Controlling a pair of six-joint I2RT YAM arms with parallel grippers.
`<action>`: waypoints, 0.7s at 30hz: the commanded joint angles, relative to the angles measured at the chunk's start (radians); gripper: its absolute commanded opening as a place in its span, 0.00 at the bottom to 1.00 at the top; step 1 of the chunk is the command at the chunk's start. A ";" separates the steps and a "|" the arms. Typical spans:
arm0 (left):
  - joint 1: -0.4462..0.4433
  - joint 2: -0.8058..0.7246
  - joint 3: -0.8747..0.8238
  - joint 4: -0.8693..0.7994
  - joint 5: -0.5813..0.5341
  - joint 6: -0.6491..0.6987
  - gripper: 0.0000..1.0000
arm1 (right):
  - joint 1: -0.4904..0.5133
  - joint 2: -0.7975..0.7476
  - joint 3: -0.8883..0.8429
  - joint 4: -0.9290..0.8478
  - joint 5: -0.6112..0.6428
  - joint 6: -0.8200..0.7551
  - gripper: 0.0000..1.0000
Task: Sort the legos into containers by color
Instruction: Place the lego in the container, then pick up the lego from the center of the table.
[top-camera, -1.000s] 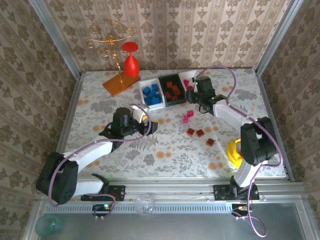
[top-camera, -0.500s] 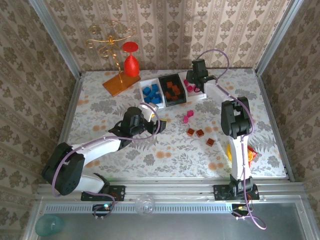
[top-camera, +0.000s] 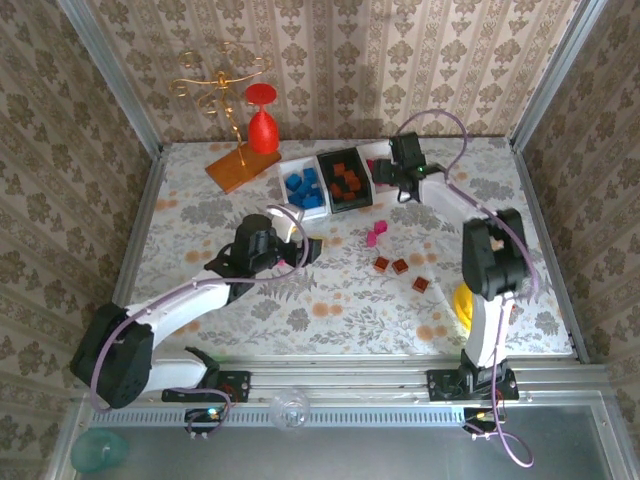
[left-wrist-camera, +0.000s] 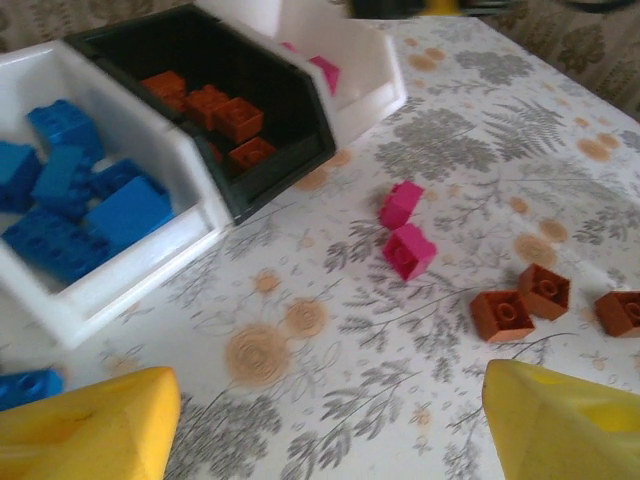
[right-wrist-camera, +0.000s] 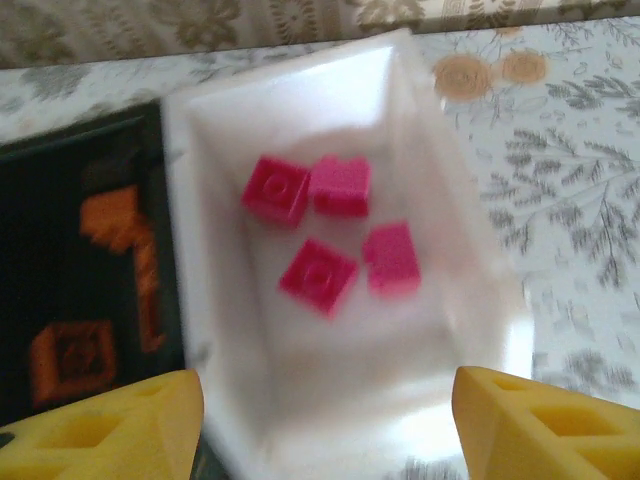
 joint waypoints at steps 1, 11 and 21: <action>0.077 -0.050 -0.059 -0.099 0.042 -0.051 0.81 | 0.079 -0.198 -0.212 0.048 -0.012 -0.001 0.70; 0.188 -0.111 -0.130 -0.047 0.133 -0.127 0.80 | 0.213 -0.244 -0.477 0.037 0.056 0.029 0.74; 0.050 0.035 -0.044 0.079 0.217 -0.072 0.79 | 0.216 -0.059 -0.383 0.102 0.050 0.075 0.68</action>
